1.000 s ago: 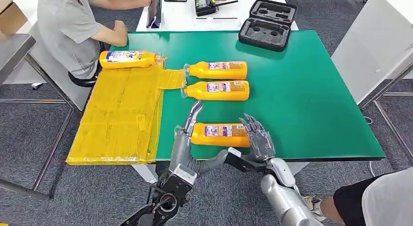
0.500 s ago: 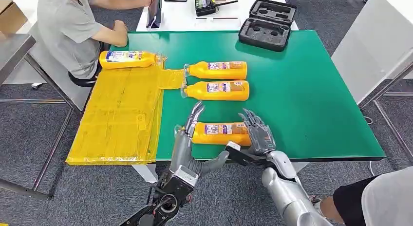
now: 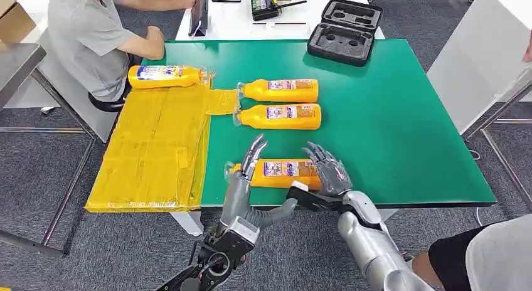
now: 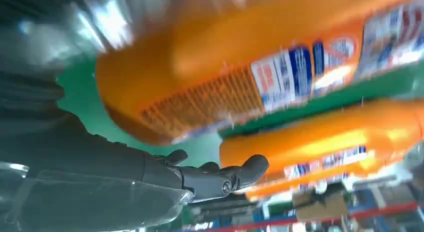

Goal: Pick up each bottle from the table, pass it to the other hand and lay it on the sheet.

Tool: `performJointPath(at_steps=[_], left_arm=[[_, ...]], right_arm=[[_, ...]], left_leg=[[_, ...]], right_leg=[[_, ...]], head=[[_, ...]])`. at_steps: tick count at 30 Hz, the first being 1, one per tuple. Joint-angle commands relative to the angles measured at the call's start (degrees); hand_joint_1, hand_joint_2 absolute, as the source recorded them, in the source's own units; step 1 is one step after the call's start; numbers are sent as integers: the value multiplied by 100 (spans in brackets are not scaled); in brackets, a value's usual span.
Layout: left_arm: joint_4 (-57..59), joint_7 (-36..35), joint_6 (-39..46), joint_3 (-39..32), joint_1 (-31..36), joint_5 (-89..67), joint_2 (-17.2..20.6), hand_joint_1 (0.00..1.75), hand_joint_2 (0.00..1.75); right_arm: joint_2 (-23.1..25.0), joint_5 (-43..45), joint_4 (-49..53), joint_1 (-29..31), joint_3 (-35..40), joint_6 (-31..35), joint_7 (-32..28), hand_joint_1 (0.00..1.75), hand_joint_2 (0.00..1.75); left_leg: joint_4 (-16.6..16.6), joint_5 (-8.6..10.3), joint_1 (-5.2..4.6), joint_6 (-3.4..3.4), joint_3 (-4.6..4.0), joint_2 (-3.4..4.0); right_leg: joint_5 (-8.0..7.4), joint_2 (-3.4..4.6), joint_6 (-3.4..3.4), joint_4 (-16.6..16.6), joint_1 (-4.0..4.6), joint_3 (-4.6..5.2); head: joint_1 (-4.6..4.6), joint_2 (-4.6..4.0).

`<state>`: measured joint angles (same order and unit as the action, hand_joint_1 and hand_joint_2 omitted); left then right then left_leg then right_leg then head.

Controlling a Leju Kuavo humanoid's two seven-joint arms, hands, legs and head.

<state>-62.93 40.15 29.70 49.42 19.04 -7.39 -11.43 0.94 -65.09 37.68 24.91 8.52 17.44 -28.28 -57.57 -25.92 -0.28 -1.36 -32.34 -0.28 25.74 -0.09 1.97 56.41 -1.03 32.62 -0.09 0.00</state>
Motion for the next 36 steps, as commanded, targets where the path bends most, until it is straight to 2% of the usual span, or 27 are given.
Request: performJointPath(at_steps=[1,14,16,17,18,31,36], left_arm=[[453,-15,-85,245,258,-65,107,0,175],[489,-15,-76,253,312,-96,102,0,175],[494,-15,-88,262,326,-99,93,0,175],[501,-15,-99,260,342,-93,77,0,175],[504,-15,-105,260,348,-90,70,0,175],[568,-15,-73,244,398,-118,23,0,175],[522,-15,-28,251,398,-110,33,0,175]], right_arm=[[-253,-11,-706,413,402,-552,92,0,175],[-297,46,-1024,612,475,-719,132,0,175],[-313,59,-1097,671,503,-830,122,5,175],[-345,54,-1125,714,522,-877,120,168,175],[-359,25,-1132,727,552,-857,134,175,175],[-339,250,-1221,808,487,-846,21,175,175],[-299,433,-1242,847,430,-727,-207,175,175]], left_leg=[[1,0,2,6,5,2],[-1,0,8,10,8,0],[-1,0,5,9,7,2],[-2,0,9,12,8,2],[0,0,8,11,10,1],[-1,1,3,5,8,-1],[-3,0,5,6,8,1]], right_leg=[[-2,1,-6,-2,3,-5],[-2,-2,-10,-4,8,-9],[-1,0,-4,-4,5,-7],[-3,0,-7,-6,8,-10],[-2,-1,-7,-6,8,-12],[-2,-3,-2,-2,3,-7],[-3,-1,-4,-4,5,-8]], head=[[0,0],[0,0],[0,0],[0,0],[2,0],[0,0],[0,0]])
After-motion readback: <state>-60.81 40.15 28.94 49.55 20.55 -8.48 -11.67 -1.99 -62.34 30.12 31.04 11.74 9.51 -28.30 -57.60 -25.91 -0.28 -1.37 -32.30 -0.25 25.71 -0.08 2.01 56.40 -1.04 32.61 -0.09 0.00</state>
